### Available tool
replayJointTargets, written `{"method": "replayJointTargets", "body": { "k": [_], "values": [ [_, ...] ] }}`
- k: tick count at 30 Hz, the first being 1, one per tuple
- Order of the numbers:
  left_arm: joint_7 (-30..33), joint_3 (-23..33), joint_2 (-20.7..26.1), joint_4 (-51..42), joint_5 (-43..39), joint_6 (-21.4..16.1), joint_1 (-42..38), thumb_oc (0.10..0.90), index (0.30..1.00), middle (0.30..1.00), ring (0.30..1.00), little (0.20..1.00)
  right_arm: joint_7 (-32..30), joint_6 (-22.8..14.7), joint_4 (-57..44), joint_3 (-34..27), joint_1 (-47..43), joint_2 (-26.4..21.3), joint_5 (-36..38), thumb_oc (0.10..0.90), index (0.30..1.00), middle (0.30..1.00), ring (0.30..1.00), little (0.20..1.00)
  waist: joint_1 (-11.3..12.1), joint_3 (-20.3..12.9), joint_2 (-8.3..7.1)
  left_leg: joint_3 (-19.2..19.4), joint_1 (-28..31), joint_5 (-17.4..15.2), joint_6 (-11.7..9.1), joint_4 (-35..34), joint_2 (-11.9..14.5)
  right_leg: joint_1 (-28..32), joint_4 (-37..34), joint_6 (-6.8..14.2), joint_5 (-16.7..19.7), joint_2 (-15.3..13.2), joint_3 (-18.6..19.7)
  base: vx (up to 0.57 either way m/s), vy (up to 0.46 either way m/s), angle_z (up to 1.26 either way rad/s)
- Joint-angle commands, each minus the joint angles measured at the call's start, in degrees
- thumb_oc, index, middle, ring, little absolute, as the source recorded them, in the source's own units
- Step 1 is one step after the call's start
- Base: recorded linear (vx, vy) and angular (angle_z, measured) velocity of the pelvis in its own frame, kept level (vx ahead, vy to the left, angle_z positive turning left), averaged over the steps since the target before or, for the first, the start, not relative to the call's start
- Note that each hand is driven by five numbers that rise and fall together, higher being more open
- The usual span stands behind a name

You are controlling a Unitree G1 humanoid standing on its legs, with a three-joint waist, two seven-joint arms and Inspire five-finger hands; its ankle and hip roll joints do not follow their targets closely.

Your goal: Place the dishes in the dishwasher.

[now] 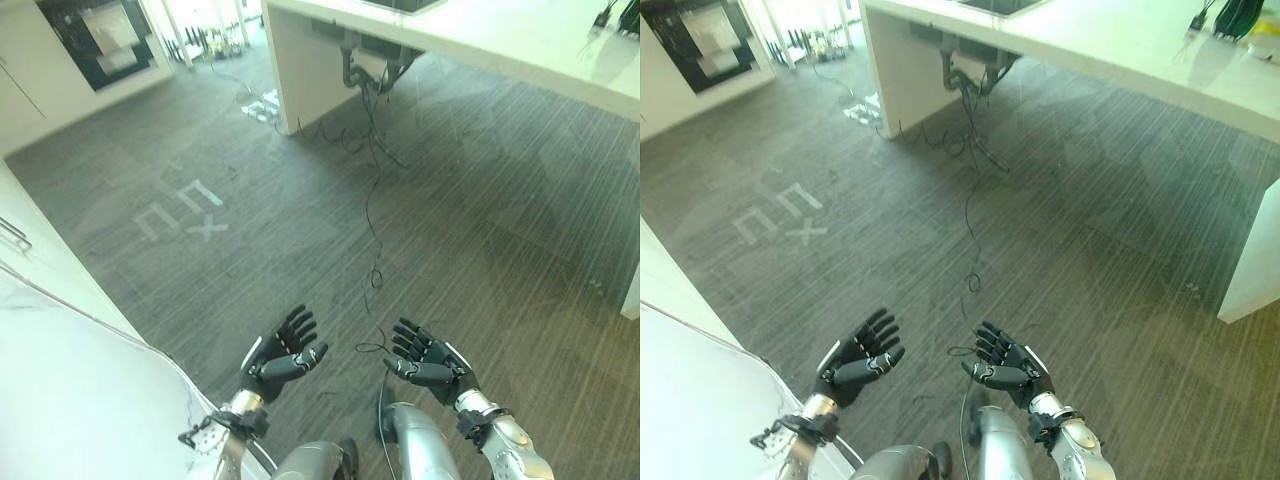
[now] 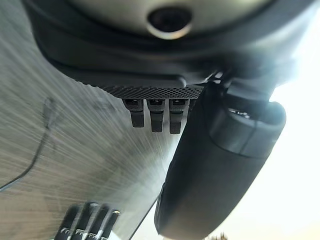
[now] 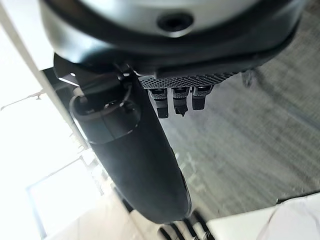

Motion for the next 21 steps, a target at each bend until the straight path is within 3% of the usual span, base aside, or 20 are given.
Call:
{"method": "replayJointTargets", "body": {
  "k": [1, 3, 4, 5, 6, 7, 9, 10, 12, 13, 14, 15, 16, 17, 18, 20, 21],
  "values": [
    [-1.3, 2.8, 5.7, -4.9, -3.6, -4.4, 1.9, 0.8, 0.9, 0.9, 0.9, 0.9, 3.0, -3.1, -3.4, -2.9, -4.8, -2.2, 4.2, 0.8, 0.9, 0.9, 0.9, 0.9, 0.9, -4.1, 1.91, -4.5, 10.4, -7.9, -5.1, -6.1, 2.8, 6.3, 0.6, 1.7, 4.8, -1.1, -2.1, 0.52, -0.041, -0.2],
    [-1.2, 2.9, 5.3, -5.0, -3.3, -3.6, 2.1, 0.8, 0.9, 0.9, 0.9, 0.9, 2.6, -3.0, -3.7, -2.7, -4.4, -2.7, 4.5, 0.8, 0.9, 0.9, 0.9, 0.9, 0.2, -5.3, 2.03, -6.3, 14.3, -9.4, -5.9, -6.1, 3.1, 7.2, 0.6, 0.6, 4.2, 0.3, 0.7, 0.63, -0.051, -0.48],
    [-1.1, 2.7, 4.9, -5.0, -4.6, -3.3, 2.5, 0.8, 0.9, 0.9, 0.9, 0.9, 1.4, -2.8, -4.3, -2.7, -4.3, -2.9, 5.3, 0.8, 0.9, 0.9, 0.9, 0.9, -0.8, -6.9, 2.25, -7.9, 16.8, -7.7, -7.9, -6.1, 3.9, 7.5, 0.6, -0.8, 3.5, 1.5, 3.0, 0.59, -0.032, -0.13],
    [-0.8, 2.8, 4.6, -5.2, -4.9, -3.6, 2.7, 0.8, 0.9, 0.9, 0.9, 0.9, 1.7, -2.8, -4.5, -2.7, -4.3, -3.1, 5.1, 0.8, 0.9, 0.9, 0.9, 0.9, -0.7, -7.4, 2.61, -8.0, 17.8, -5.5, -9.1, -6.1, 4.7, 8.1, 0.6, -1.6, 2.9, 2.1, 2.5, 0.54, -0.005, 0.41],
    [-0.6, 3.0, 4.5, -5.4, -5.1, -3.8, 2.8, 0.8, 0.9, 0.9, 0.9, 0.9, 2.1, -3.0, -4.6, -2.7, -4.3, -3.5, 4.7, 0.8, 0.9, 0.9, 0.9, 0.9, -0.5, -7.9, 2.89, -7.5, 19.2, 1.9, -11.2, -6.1, 6.2, 8.8, 0.6, -2.5, 1.6, 2.6, 2.3, 0.53, -0.005, 0.61],
    [-0.4, 3.9, 4.1, -6.0, -4.6, -4.1, 3.2, 0.8, 0.9, 0.9, 0.9, 0.9, 3.1, -3.3, -5.0, -3.1, -4.3, -4.3, 3.7, 0.8, 0.9, 0.9, 0.9, 0.9, 0.9, -8.0, 2.23, -6.7, 18.3, 13.0, -13.6, -3.3, 7.1, 11.6, 0.6, -3.9, -1.4, 2.5, 2.9, 0.55, -0.01, 0.38],
    [0.6, 4.7, 3.7, -7.3, -4.6, -3.9, 3.7, 0.8, 0.9, 0.9, 0.9, 0.9, 3.4, -3.6, -4.9, -3.5, -4.3, -5.2, 2.8, 0.8, 0.9, 0.9, 0.9, 0.9, 2.3, -7.1, 1.65, -4.7, 10.1, 16.4, -15.0, 13.3, 6.4, 14.9, 0.6, -5.5, -3.6, 2.1, 2.8, 0.43, -0.035, -0.24],
    [0.7, 4.9, 3.6, -7.7, -5.2, -3.6, 3.7, 0.8, 0.9, 0.9, 0.9, 0.9, 3.4, -3.6, -4.6, -3.8, -4.7, -5.6, 2.7, 0.8, 0.9, 0.9, 0.9, 0.9, 2.9, -6.6, 0.59, -3.1, 4.6, 16.6, -14.8, 20.8, 6.3, 16.0, 0.6, -6.2, -4.6, 1.1, 2.8, 0.21, -0.028, -0.57],
    [1.1, 5.0, 3.8, -8.2, -5.6, -3.7, 3.2, 0.8, 0.9, 0.9, 0.9, 0.9, 4.1, -4.0, -3.9, -4.0, -6.0, -6.4, 3.6, 0.8, 0.9, 0.9, 0.9, 0.9, 4.3, -5.3, 0.75, -1.1, -3.1, 13.7, -13.6, 25.1, 6.9, 18.8, 0.6, -6.8, -6.3, 1.7, 2.3, 0.25, 0.04, -0.55],
    [1.5, 4.7, 3.8, -8.0, -5.1, -4.3, 2.9, 0.8, 0.9, 0.9, 0.9, 0.9, 4.1, -4.4, -3.6, -3.9, -6.8, -6.2, 3.4, 0.8, 0.9, 0.9, 0.9, 0.9, 5.2, -5.0, 0.51, -0.4, -4.9, 12.3, -12.5, 22.0, 6.1, 19.9, 0.6, -6.4, -7.0, 1.8, 2.4, 0.52, 0.282, -0.46],
    [2.6, 4.5, 3.7, -8.1, -4.1, -5.6, 3.0, 0.8, 0.9, 0.9, 0.9, 0.9, 2.9, -3.8, -4.4, -3.1, -7.7, -5.3, 2.8, 0.8, 0.9, 0.9, 0.9, 0.9, 6.7, -4.6, 1.25, 1.9, -3.9, 11.4, -10.9, 0.2, 6.9, 22.3, 0.6, -5.9, -8.9, 3.2, 2.4, 0.48, 0.315, -0.52],
    [2.8, 4.5, 3.8, -8.1, -4.3, -5.7, 3.0, 0.8, 0.9, 0.9, 0.9, 0.9, 2.6, -3.6, -4.6, -3.0, -7.8, -5.2, 2.6, 0.8, 0.9, 0.9, 0.9, 0.9, 6.9, -4.7, 1.18, 2.4, -3.3, 11.9, -10.8, -3.4, 6.8, 22.4, 0.6, -5.7, -9.1, 3.1, 2.4, 0.49, 0.406, -0.62],
    [3.5, 4.2, 3.9, -8.6, -4.8, -5.9, 3.2, 0.8, 0.9, 0.9, 0.9, 0.9, 1.8, -3.5, -4.9, -2.5, -7.9, -4.9, 1.9, 0.8, 0.9, 0.9, 0.9, 0.9, 7.0, -4.6, 2.62, 2.8, -4.8, 10.5, -11.2, -6.1, 7.5, 23.5, 0.6, -5.4, -10.0, 4.3, 1.9, 0.35, 0.367, -0.44],
    [4.0, 4.2, 3.8, -9.3, -5.1, -6.1, 3.4, 0.8, 0.9, 0.9, 0.9, 0.9, 0.2, -3.4, -5.2, -1.6, -8.1, -4.5, 1.6, 0.8, 0.9, 0.9, 0.9, 0.9, 7.5, -4.7, 4.39, 3.9, -10.1, 10.1, -12.2, -6.1, 9.7, 24.6, 0.6, -5.4, -11.0, 5.9, 1.8, 0.49, 0.48, -0.28],
    [3.7, 4.4, 3.7, -9.8, -5.1, -5.7, 3.6, 0.8, 0.9, 0.9, 0.9, 0.9, -1.8, -3.8, -5.6, -0.8, -7.8, -4.0, 1.5, 0.8, 0.9, 0.9, 0.9, 0.9, 8.2, -4.6, 5.43, 4.8, -14.4, 12.2, -13.3, -6.1, 11.8, 26.4, 0.6, -5.7, -12.3, 7.0, 1.6, 0.46, 0.414, -0.15],
    [2.8, 4.6, 3.8, -9.4, -5.0, -5.9, 3.4, 0.8, 0.9, 0.9, 0.9, 0.9, -2.6, -4.3, -6.0, -0.2, -7.5, -3.6, 1.4, 0.8, 0.9, 0.9, 0.9, 0.9, 8.7, -4.3, 5.5, 6.2, -16.8, 14.1, -13.8, -6.1, 13.1, 28.4, 0.6, -5.8, -13.6, 7.0, 1.2, 0.38, 0.331, -0.34],
    [1.0, 5.1, 3.9, -8.2, -4.5, -6.3, 2.8, 0.8, 0.9, 0.9, 0.9, 0.9, -3.2, -5.5, -6.2, 0.3, -7.0, -3.4, 1.4, 0.8, 0.9, 0.9, 0.9, 0.9, 8.8, -5.2, 5.15, 9.4, -18.1, 14.5, -13.2, -6.1, 14.6, 31.0, 0.6, -5.5, -15.7, 6.4, -0.1, 0.59, 0.493, -0.38]
  ]
}}
